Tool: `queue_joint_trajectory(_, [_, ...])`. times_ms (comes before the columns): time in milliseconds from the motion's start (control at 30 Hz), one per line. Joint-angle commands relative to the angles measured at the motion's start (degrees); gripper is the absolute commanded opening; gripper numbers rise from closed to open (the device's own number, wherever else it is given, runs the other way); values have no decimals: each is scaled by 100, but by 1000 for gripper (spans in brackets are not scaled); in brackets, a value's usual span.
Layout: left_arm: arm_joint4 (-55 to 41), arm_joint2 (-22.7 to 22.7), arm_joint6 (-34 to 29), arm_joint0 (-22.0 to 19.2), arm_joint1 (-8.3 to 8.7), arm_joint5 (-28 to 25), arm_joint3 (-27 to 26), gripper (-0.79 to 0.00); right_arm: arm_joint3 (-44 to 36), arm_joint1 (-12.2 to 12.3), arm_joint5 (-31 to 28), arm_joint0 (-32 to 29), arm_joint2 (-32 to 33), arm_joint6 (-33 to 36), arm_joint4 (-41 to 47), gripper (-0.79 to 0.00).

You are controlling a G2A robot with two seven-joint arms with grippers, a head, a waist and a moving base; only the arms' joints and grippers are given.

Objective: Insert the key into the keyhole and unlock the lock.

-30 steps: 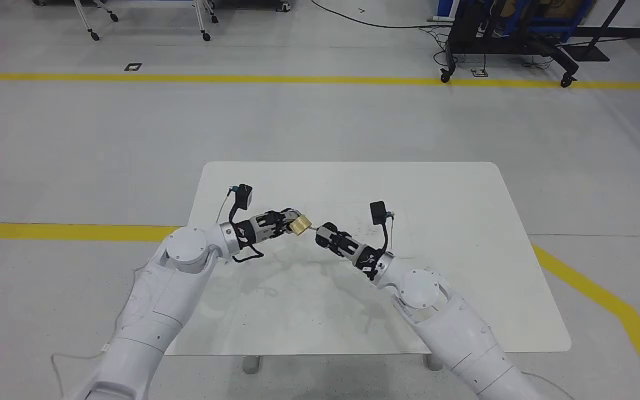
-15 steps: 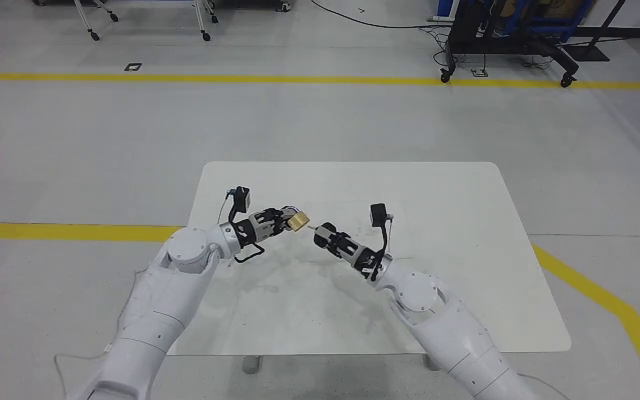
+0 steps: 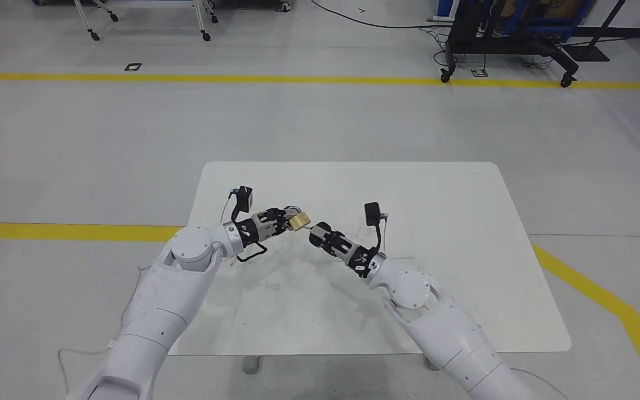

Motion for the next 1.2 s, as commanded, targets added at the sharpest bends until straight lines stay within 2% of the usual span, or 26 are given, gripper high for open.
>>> queue_joint_trajectory(0, [-4,-5,1,-2,-2,-18,8,-785,19,-11,18,7,9,-37,-1,-785])
queue_joint_trajectory(300, [-60,-36,38,-21,-13,6,64,-785,20,-57,88,13,-47,-35,-111,-785])
queue_joint_trajectory(433, [-227,-140,1,-54,-5,70,141,-785,45,-51,-75,-2,14,187,-3,-785])
queue_joint_trajectory(600, [-332,-209,-129,-70,7,178,189,-785,-26,16,-218,35,-1,874,-536,-785])
queue_joint_trajectory(867, [-325,-57,-643,-202,-15,342,321,-785,59,-72,-245,161,-255,791,-663,-785])
queue_joint_trajectory(1167, [-368,8,-955,-324,-30,387,508,-785,225,-104,-406,253,-142,712,-443,-785])
